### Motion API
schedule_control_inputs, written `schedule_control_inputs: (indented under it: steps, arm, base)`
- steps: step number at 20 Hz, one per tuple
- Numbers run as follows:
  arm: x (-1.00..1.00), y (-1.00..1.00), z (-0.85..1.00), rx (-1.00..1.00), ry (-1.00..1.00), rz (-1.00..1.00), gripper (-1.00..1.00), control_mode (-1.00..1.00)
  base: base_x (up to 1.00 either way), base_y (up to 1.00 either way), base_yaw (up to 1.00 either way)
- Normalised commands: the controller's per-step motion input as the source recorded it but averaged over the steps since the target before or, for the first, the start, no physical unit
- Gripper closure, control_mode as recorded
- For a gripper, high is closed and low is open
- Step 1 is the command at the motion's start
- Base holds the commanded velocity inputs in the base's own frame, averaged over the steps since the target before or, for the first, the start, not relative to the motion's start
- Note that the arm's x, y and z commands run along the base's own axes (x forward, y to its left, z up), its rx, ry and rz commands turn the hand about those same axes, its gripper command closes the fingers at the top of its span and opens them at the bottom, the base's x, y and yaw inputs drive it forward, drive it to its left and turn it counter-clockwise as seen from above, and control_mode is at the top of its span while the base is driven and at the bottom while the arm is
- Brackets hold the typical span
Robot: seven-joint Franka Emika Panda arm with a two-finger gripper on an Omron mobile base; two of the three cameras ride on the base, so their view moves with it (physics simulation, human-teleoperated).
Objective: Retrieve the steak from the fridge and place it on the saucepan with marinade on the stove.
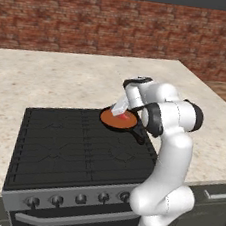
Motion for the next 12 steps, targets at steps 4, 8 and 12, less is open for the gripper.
schedule_control_inputs:
  steps: [4, 8, 12]
  arm:
    - [0.15, 0.00, -0.26, 0.00, 0.00, 0.00, 1.00, -1.00]
    - [-0.03, -0.22, -0.11, 0.00, 0.00, 0.00, -1.00, -1.00]
    - [-0.17, -0.77, -0.02, 0.00, 0.00, 0.00, -1.00, -1.00]
  base:
    - [0.00, 0.00, 0.00]
    - [0.00, 0.00, 0.00]
    - [0.00, 0.00, 0.00]
